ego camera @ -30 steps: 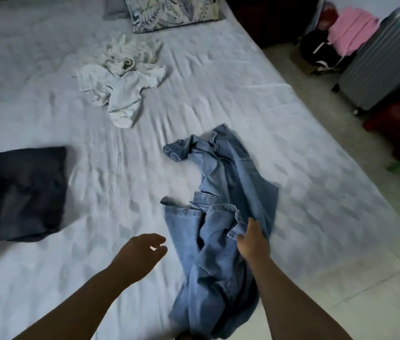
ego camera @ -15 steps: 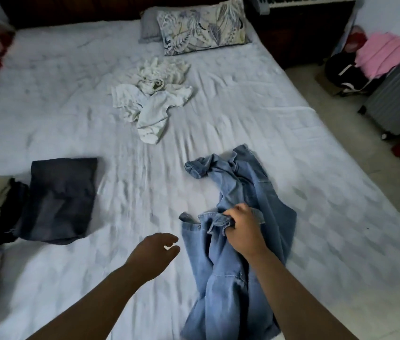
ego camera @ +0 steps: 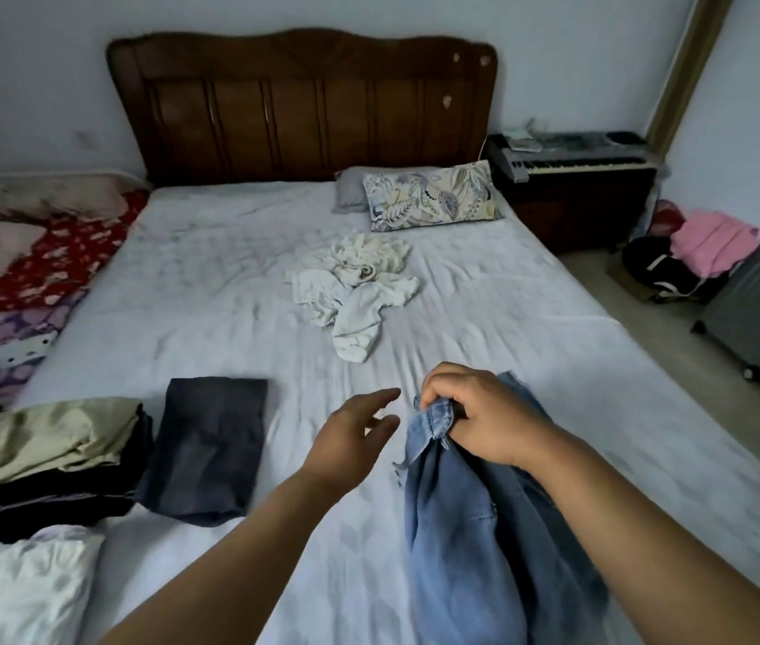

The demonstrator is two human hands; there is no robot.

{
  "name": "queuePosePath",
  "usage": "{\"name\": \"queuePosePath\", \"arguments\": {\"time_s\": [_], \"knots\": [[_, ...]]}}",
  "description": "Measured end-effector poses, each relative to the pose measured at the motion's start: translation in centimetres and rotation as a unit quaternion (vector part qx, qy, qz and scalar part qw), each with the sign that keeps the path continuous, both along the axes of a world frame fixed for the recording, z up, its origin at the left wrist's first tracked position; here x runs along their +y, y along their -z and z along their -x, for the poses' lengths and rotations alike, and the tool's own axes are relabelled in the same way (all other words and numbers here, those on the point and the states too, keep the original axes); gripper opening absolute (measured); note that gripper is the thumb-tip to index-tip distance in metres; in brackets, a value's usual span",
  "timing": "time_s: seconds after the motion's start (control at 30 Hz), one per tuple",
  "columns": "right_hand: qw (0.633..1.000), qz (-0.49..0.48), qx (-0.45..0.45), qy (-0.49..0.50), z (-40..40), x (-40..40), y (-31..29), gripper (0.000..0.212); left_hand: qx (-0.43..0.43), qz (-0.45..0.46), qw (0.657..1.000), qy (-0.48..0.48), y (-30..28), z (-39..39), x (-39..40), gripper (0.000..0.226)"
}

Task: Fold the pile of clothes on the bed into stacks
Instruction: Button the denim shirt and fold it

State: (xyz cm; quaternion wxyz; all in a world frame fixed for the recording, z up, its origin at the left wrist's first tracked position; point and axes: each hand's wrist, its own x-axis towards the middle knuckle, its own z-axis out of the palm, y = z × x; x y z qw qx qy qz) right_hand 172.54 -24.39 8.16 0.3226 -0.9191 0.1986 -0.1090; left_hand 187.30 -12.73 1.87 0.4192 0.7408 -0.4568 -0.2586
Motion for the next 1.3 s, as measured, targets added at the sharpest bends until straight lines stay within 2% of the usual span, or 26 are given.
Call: {"name": "queuePosePath", "arguments": {"time_s": [0.1,0.17,0.3,0.37,0.47,0.57,0.67,0.73,0.87,0.97,1.0,1.07,1.13,1.2,1.23,1.3], "knots": [[0.999,-0.017,-0.026,-0.025,-1.4,2.3,-3.7,0.048,-0.024,0.084,0.994,0.071,-2.0,-0.5,0.6,0.058],[0.997,-0.068,-0.032,-0.020,-1.8,3.2,-5.9,0.049,-0.015,0.128,0.988,0.086,-2.8,-1.0,0.7,0.057],[0.980,-0.179,-0.092,-0.010,-2.4,4.8,-8.7,0.027,0.006,0.132,0.984,0.122,-4.3,-2.1,1.8,0.052],[0.981,-0.164,-0.100,0.001,-2.7,5.3,-9.0,0.018,0.031,0.134,0.981,0.137,-4.9,-2.2,2.0,0.050],[0.984,-0.139,-0.107,0.010,-3.0,5.8,-8.9,0.022,0.100,0.131,0.974,0.157,-5.8,-1.9,2.0,0.054],[0.985,-0.127,-0.116,0.009,-2.6,5.9,-9.5,0.027,0.125,0.107,0.969,0.186,-6.0,-2.0,1.8,0.033],[0.981,-0.135,-0.140,0.013,-1.8,5.6,-10.7,0.028,0.118,0.094,0.976,0.155,-5.3,-2.1,1.2,0.015],[0.978,-0.135,-0.160,0.017,-1.3,5.4,-11.9,0.029,0.079,0.080,0.986,0.122,-4.5,-1.8,0.9,0.008],[0.973,-0.115,-0.200,0.018,-0.7,4.7,-14.0,0.031,0.009,0.028,0.999,0.038,-3.3,-1.2,0.7,0.018],[0.977,-0.086,-0.192,0.032,-0.2,3.6,-14.9,0.034,0.108,0.080,0.989,-0.061,-4.5,-1.0,0.1,0.019],[0.979,-0.069,-0.184,0.047,-0.1,3.1,-15.1,0.035,0.125,0.100,0.984,-0.084,-5.3,-1.3,0.0,0.020],[0.987,-0.004,-0.131,0.094,0.2,1.8,-15.1,0.039,0.068,0.128,0.986,-0.081,-6.5,-2.7,-0.3,0.025],[0.986,0.091,-0.023,0.140,0.4,0.3,-14.8,0.049,-0.026,0.150,0.987,-0.045,-7.8,-4.2,-0.4,0.030],[0.966,0.175,0.091,0.166,0.5,-0.5,-14.4,0.058,-0.065,0.176,0.982,-0.018,-9.1,-5.3,-0.1,0.032],[0.950,0.222,0.136,0.171,0.3,-0.5,-14.3,0.054,-0.074,0.178,0.981,0.002,-9.9,-5.8,0.1,0.029],[0.910,0.331,0.186,0.170,-0.3,0.0,-14.1,0.031,-0.115,0.132,0.982,0.069,-11.3,-6.2,0.7,0.029]]}}
